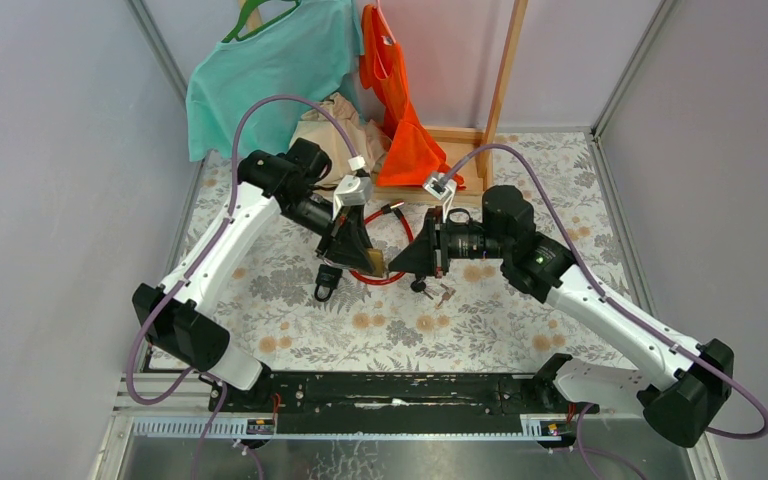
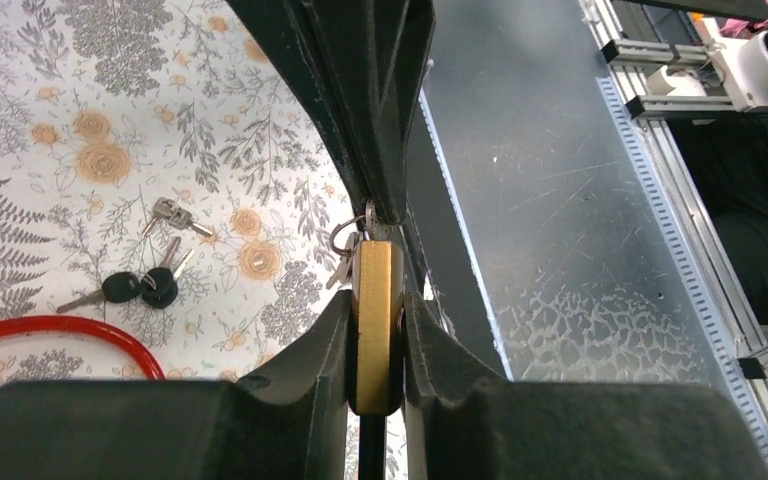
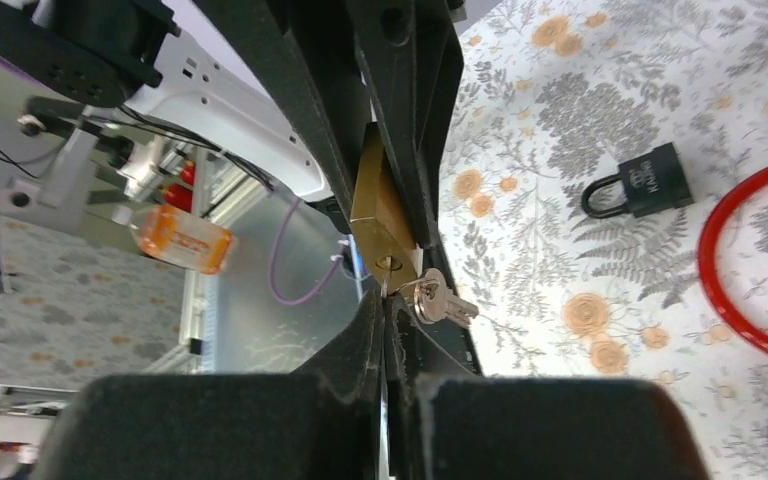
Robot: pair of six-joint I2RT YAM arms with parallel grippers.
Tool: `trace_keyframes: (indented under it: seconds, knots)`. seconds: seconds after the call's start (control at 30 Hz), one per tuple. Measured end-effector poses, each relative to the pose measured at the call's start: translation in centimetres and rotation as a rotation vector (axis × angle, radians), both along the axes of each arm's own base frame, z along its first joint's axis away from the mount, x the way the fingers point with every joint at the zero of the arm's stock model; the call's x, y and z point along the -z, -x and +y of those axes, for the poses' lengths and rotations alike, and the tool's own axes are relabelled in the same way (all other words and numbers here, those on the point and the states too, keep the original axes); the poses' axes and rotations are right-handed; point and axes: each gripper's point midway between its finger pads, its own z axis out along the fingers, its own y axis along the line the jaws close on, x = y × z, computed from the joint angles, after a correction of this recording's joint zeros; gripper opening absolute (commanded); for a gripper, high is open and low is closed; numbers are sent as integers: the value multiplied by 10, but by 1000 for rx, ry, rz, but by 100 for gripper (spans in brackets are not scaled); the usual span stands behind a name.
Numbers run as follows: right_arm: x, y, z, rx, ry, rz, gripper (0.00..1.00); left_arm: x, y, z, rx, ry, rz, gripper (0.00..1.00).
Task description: Unlock with the key
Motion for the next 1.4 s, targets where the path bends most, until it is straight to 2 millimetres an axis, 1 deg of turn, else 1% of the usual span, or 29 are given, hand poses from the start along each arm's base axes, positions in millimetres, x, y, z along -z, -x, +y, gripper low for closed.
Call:
trace_keyframes:
  seconds: [0.17, 0.3, 0.47, 0.5, 0.53, 0.63, 0.67, 0.7, 0.73, 0.8, 0.9, 0.93, 1.0, 1.1, 1.17, 1.3, 1.4]
  knots:
    - [5, -6, 2, 14, -32, 154, 0, 5, -4, 4, -18, -44, -50, 0]
    - [9, -15, 1, 19, -84, 286, 0, 7, -12, 6, -49, -74, -148, 0]
    - [11, -21, -1, 26, -115, 391, 0, 9, -20, 6, -91, -101, -199, 0]
    - [11, -21, -1, 25, -115, 401, 2, 10, -20, 5, -99, -101, -196, 0]
    - [11, -21, -1, 23, -115, 408, 10, 9, -20, 5, -106, -101, -190, 0]
    - [12, -21, -2, 30, -83, 404, 46, 11, -18, 5, -129, -111, -163, 0]
    - [12, -22, -4, 40, -63, 384, 68, 12, -18, 5, -139, -115, -149, 0]
    - [11, -25, -6, 58, -39, 339, 87, 14, -18, 5, -149, -124, -131, 0]
    - [8, -28, -9, 75, -31, 309, 99, 15, -17, 5, -156, -131, -110, 0]
    - [-1, -32, -17, 120, -22, 169, 99, 20, -15, 5, -171, -143, -56, 0]
    - [-20, -32, -34, 175, -27, -83, 99, 25, -9, 3, -186, -153, 47, 0]
    - [-25, -31, -38, 185, -30, -169, 99, 26, -7, 3, -188, -155, 81, 0]
    - [-31, -25, -40, 181, -25, -315, 99, 26, -4, 1, -192, -157, 138, 0]
    - [-25, -8, -26, 115, 19, -519, 100, 27, -3, -2, -196, -160, 210, 0]
    - [-15, 1, -13, 69, 65, -625, 99, 28, -2, -3, -199, -164, 242, 0]
    - [12, 6, 1, 5, 192, -791, 99, 29, -1, -4, -199, -164, 278, 0]
    - [27, 6, 7, -24, 281, -903, 100, 29, 0, -4, -197, -162, 291, 0]
